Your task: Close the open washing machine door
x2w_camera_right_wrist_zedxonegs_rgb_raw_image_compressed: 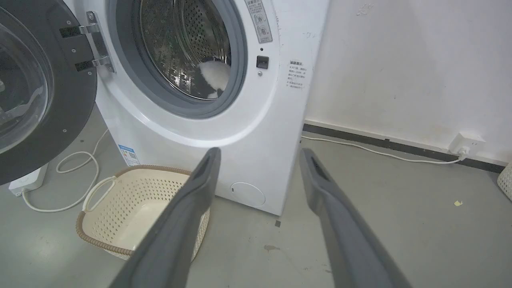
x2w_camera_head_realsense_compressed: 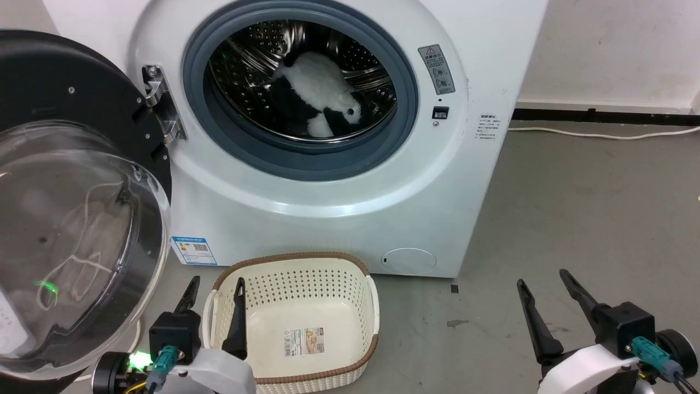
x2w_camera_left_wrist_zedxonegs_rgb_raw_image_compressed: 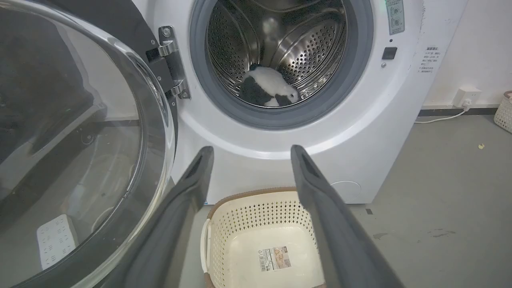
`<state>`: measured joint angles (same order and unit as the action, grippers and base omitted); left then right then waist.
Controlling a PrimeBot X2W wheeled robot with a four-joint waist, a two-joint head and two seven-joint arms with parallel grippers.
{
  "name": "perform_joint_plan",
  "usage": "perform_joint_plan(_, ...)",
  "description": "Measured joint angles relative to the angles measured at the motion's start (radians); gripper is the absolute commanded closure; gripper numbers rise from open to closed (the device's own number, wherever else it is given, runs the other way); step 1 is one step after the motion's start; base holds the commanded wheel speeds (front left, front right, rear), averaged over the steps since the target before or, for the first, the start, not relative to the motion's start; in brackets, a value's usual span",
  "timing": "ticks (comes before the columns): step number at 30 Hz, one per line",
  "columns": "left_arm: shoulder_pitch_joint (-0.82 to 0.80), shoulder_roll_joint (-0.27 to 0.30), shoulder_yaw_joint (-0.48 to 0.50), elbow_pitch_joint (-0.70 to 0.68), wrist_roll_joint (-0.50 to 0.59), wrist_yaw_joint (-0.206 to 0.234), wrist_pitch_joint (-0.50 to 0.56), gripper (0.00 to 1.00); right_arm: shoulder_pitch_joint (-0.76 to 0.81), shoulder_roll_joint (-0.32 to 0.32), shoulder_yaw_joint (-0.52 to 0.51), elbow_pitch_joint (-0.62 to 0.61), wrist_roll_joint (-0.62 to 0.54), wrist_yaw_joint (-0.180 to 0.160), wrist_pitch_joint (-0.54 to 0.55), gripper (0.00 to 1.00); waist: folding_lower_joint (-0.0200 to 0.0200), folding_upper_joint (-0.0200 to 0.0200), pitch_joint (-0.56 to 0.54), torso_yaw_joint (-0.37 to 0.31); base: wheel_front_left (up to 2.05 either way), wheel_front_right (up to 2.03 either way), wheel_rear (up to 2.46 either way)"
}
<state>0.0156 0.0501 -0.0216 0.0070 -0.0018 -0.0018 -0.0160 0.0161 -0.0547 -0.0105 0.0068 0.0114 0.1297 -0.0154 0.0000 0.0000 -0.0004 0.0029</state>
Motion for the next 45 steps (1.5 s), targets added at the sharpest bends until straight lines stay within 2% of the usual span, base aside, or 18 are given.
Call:
perform_joint_plan(14,0.0,0.004,-0.028,0.002,0.0,0.003,-0.03,0.0,0.012,0.0,-0.002,-0.001,0.009,0.0,-0.029,0.0,0.0,0.0,-0.004,0.041,0.0,0.0,0.0)
perform_joint_plan(45,0.027,0.024,-0.077,-0.002,-0.01,0.034,-0.092,0.0,0.025,-0.019,0.072,0.036,0.053,0.0,-0.093,0.0,0.0,0.0,-0.016,0.218,0.0,0.0,0.0)
